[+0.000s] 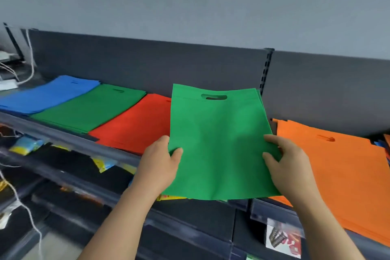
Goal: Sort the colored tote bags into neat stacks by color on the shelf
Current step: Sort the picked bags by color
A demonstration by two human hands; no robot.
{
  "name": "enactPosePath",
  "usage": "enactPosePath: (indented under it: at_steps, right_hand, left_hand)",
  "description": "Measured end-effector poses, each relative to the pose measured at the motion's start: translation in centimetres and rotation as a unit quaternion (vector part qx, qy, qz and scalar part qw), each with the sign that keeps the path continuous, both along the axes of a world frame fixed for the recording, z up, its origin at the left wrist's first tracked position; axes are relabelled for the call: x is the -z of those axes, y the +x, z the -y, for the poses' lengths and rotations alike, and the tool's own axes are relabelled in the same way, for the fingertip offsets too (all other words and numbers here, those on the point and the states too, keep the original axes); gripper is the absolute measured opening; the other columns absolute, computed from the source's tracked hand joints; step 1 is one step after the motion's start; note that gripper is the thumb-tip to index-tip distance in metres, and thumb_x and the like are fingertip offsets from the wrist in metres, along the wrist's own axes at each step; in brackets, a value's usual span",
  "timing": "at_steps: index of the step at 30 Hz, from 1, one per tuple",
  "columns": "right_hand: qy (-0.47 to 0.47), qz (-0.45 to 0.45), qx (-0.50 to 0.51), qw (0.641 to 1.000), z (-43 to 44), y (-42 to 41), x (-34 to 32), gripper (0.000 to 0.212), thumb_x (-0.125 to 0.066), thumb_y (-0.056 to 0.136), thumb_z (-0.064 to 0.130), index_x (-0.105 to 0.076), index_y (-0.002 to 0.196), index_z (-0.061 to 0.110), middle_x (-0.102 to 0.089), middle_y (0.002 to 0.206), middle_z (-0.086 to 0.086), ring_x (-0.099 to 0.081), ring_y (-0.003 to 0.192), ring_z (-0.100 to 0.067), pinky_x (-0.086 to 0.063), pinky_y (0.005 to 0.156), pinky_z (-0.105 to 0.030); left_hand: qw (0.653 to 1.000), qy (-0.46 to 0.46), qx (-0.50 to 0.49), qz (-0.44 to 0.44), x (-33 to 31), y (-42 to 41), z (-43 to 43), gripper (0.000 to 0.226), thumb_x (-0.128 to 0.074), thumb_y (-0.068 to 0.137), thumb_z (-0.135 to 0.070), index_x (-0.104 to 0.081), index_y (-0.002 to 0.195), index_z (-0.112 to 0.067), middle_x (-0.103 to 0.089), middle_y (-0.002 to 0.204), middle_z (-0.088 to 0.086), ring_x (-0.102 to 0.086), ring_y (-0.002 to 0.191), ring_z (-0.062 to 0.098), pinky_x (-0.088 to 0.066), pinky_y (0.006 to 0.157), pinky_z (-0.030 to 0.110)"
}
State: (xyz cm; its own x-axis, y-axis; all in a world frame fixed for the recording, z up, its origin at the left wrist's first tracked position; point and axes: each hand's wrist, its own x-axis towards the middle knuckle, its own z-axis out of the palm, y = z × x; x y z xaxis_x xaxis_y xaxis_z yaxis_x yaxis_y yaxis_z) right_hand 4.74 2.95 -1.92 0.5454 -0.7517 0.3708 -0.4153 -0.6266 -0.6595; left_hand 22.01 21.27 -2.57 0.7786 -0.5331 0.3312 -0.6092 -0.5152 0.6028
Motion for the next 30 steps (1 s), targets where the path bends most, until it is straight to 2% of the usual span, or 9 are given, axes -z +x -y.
enactPosePath:
  at_steps: [3,7,10,14,18,23,25,30]
  right_hand:
    - [0.004,0.001,-0.017,1.000,-3.3,4.3,0.1,0.042,-0.059,0.086,0.002,-0.057,0.126,0.013,-0.058,0.124,-0.006,-0.055,0.108,-0.023,-0.041,0.086,-0.025]
    - [0.009,-0.007,-0.041,0.999,-6.4,9.6,0.2,0.042,-0.059,0.087,0.003,-0.055,0.128,0.014,-0.056,0.128,-0.005,-0.054,0.111,-0.022,-0.038,0.087,-0.023]
    - [0.008,-0.010,-0.059,0.998,-7.7,13.6,0.2,0.043,-0.058,0.087,0.002,-0.055,0.128,0.013,-0.056,0.128,-0.006,-0.053,0.113,-0.023,-0.038,0.088,-0.023]
    - [0.005,-0.008,-0.077,0.997,-8.3,18.5,0.4,0.043,-0.058,0.086,0.002,-0.055,0.128,0.013,-0.057,0.126,-0.005,-0.052,0.113,-0.021,-0.033,0.086,-0.018]
    - [-0.003,-0.006,-0.092,0.996,-8.4,23.8,0.5,0.043,-0.057,0.087,0.003,-0.054,0.129,0.013,-0.055,0.127,-0.005,-0.052,0.114,-0.022,-0.036,0.091,-0.023]
    - [-0.009,-0.030,-0.108,0.994,-9.0,30.0,0.8,0.046,-0.057,0.085,0.000,-0.053,0.130,0.008,-0.055,0.126,-0.010,-0.051,0.115,-0.026,-0.034,0.095,-0.024]
    - [-0.010,-0.047,-0.109,0.993,-9.5,32.1,0.9,0.046,-0.058,0.084,-0.001,-0.053,0.129,0.007,-0.056,0.126,-0.011,-0.051,0.116,-0.028,-0.032,0.095,-0.024]
    - [-0.011,-0.078,-0.106,0.991,-11.7,36.8,1.4,0.049,-0.057,0.084,0.002,-0.050,0.132,0.007,-0.054,0.128,-0.012,-0.050,0.118,-0.028,-0.031,0.095,-0.023]
  left_hand:
    - [0.999,0.015,-0.031,0.001,-0.2,3.6,-3.8,0.016,-0.052,0.094,-0.028,-0.048,0.086,-0.015,-0.052,0.083,-0.003,-0.047,0.080,0.022,-0.029,0.064,0.033]
    - [0.998,0.029,-0.056,-0.010,-0.1,8.1,-7.5,0.018,-0.052,0.094,-0.030,-0.049,0.089,-0.013,-0.057,0.089,0.003,-0.054,0.086,0.026,-0.045,0.073,0.039]
    - [0.996,0.038,-0.075,-0.021,0.3,11.4,-9.2,0.019,-0.052,0.094,-0.032,-0.048,0.088,-0.014,-0.055,0.086,0.001,-0.053,0.078,0.022,-0.043,0.065,0.035]
    - [0.993,0.044,-0.101,-0.027,0.6,15.6,-10.1,0.020,-0.050,0.095,-0.033,-0.046,0.093,-0.013,-0.053,0.085,-0.003,-0.052,0.074,0.017,-0.042,0.064,0.033]
    - [0.990,0.047,-0.131,-0.011,0.6,20.1,-10.3,0.031,-0.049,0.096,-0.033,-0.048,0.112,-0.007,-0.051,0.094,-0.005,-0.051,0.077,0.015,-0.040,0.066,0.029]
    - [0.987,0.061,-0.150,-0.003,0.9,26.0,-11.0,0.029,-0.050,0.096,-0.033,-0.048,0.110,-0.008,-0.048,0.080,-0.006,-0.052,0.069,0.011,-0.035,0.053,0.024]
    - [0.986,0.069,-0.152,0.000,0.9,28.2,-11.5,0.031,-0.050,0.096,-0.033,-0.049,0.113,-0.008,-0.052,0.086,-0.004,-0.053,0.072,0.012,-0.038,0.057,0.024]
    - [0.987,0.080,-0.139,0.009,0.8,34.4,-13.1,0.045,-0.051,0.095,-0.033,-0.044,0.130,-0.004,-0.057,0.116,0.008,-0.054,0.094,0.019,-0.042,0.075,0.028]
